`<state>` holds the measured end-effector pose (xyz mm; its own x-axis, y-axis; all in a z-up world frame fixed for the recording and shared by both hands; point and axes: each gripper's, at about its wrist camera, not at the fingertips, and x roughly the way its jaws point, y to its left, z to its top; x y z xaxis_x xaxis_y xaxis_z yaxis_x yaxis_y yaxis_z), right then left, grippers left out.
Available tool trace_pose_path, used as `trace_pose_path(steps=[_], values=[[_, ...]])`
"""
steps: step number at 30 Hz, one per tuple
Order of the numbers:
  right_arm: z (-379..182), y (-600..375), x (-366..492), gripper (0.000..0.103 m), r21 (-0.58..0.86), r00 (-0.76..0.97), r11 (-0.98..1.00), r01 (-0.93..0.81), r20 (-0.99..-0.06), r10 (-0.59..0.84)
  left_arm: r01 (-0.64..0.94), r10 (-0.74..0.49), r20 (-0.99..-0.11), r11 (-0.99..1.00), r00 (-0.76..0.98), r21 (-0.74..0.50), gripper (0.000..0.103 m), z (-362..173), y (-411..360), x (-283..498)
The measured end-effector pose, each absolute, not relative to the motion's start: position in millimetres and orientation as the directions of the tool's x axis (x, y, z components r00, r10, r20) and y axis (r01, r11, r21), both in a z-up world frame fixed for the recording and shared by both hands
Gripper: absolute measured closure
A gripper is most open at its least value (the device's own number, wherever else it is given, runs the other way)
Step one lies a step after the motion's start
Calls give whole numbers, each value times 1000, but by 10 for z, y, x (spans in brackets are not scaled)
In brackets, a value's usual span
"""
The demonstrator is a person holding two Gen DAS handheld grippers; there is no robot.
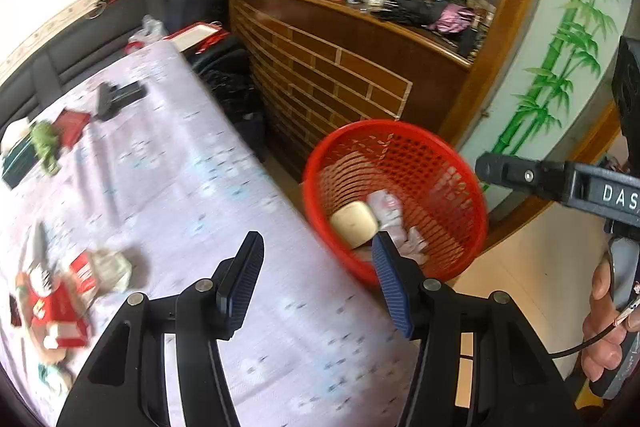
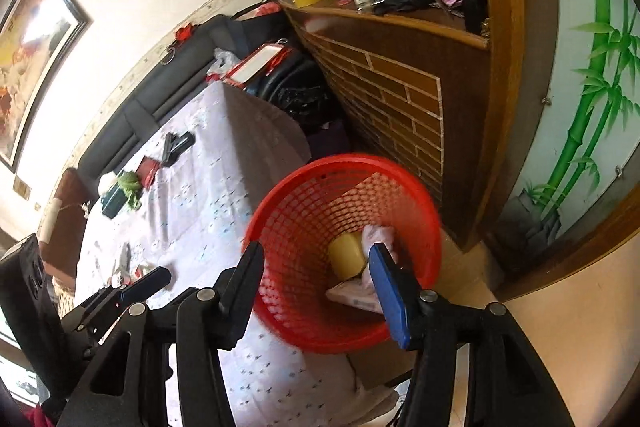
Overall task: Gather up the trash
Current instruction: 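Carry the bag and yellow cup to the red wastebasket and release both, then return to the table and grasp the teal tissue pack with the left tool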
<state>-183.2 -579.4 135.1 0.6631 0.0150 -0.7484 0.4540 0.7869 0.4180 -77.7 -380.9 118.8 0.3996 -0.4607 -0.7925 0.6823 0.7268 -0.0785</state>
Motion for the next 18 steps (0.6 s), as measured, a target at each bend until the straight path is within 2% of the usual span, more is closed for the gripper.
trace_pose_path(steps=[12,18], values=[[1156,-4875,-1493,44,425,600,857,292,-779,182,526,-391,-806,842,446,-117,48,1097,-2753,-666],[1176,-4433,-1359,44,404,573,893,201,-787,227,391,-334,-821,908,464,-149,48,978,-2088,-595]])
